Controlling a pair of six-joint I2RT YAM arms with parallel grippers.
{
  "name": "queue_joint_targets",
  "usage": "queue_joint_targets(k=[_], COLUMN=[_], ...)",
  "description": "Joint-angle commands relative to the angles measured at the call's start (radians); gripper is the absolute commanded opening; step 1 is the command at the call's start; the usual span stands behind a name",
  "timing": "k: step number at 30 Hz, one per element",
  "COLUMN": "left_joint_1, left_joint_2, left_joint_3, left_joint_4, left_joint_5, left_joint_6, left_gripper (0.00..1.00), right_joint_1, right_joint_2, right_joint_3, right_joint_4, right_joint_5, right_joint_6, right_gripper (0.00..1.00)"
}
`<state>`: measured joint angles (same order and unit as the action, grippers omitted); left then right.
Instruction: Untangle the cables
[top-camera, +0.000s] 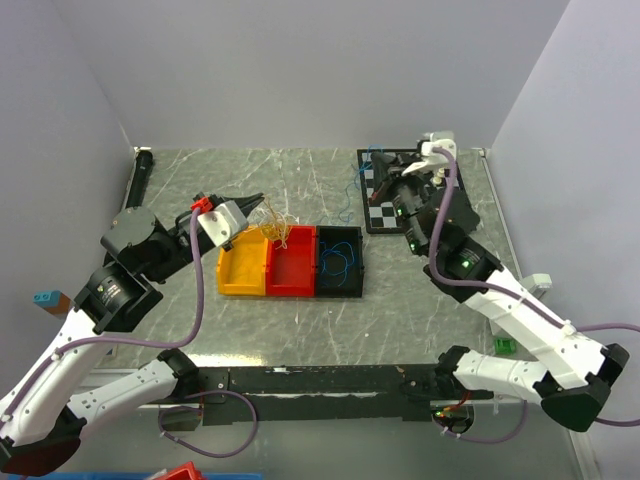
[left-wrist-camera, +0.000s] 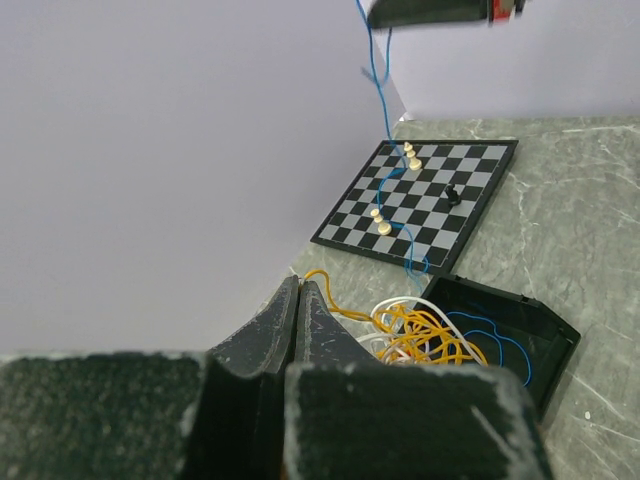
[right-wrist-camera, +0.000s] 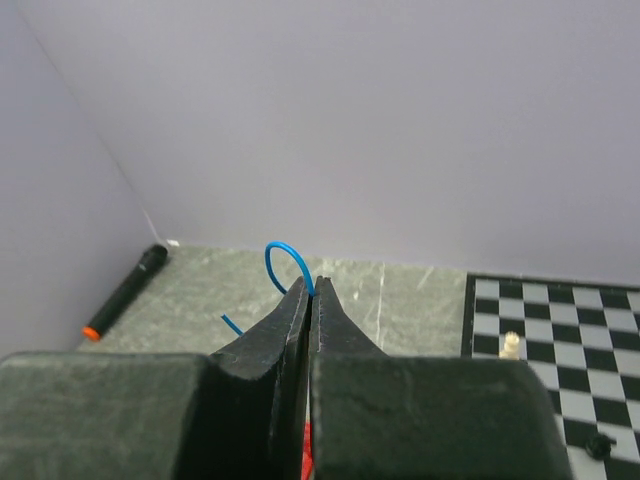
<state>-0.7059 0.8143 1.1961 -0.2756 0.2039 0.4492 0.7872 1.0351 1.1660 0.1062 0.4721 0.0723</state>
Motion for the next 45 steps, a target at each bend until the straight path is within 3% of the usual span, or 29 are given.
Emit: queue_joint_targets(k=[1, 9, 16, 36, 45], left_joint_1=[0.003, 0.003, 0.002, 0.003, 0.002], left_joint_2=[-0.003, 0.002, 0.000, -0.015, -0.018], left_joint_3=[0.026, 0.036, 0.040, 0.050, 0.039], left_joint_4=[0.023, 0.024, 0.026, 0.016, 0.026], left_joint_5=[0.022, 0.019, 0.017, 0.020, 0.022], left_joint_6=[-0.020, -0.023, -0.026, -0.018, -0.020], left_gripper=[0.01, 0.01, 0.01, 0.01, 0.01], right_joint_1=[-0.006, -0.006, -0.006, -0.008, -0.008], right_joint_2=[-0.059, -0.109, -0.096, 0.049, 0.036], right_joint_3=[0.083, 0.127, 0.041, -0.060, 0.035], right_joint_4=[0.075, 0.090, 0.090, 0.112, 0.139], right_joint_5=[-0.024, -0.061, -0.053, -0.020, -0.029], right_joint_6=[-0.046, -0.063, -0.032, 0.009, -0.035], right_gripper=[0.00, 0.00, 0.00, 0.00, 0.00])
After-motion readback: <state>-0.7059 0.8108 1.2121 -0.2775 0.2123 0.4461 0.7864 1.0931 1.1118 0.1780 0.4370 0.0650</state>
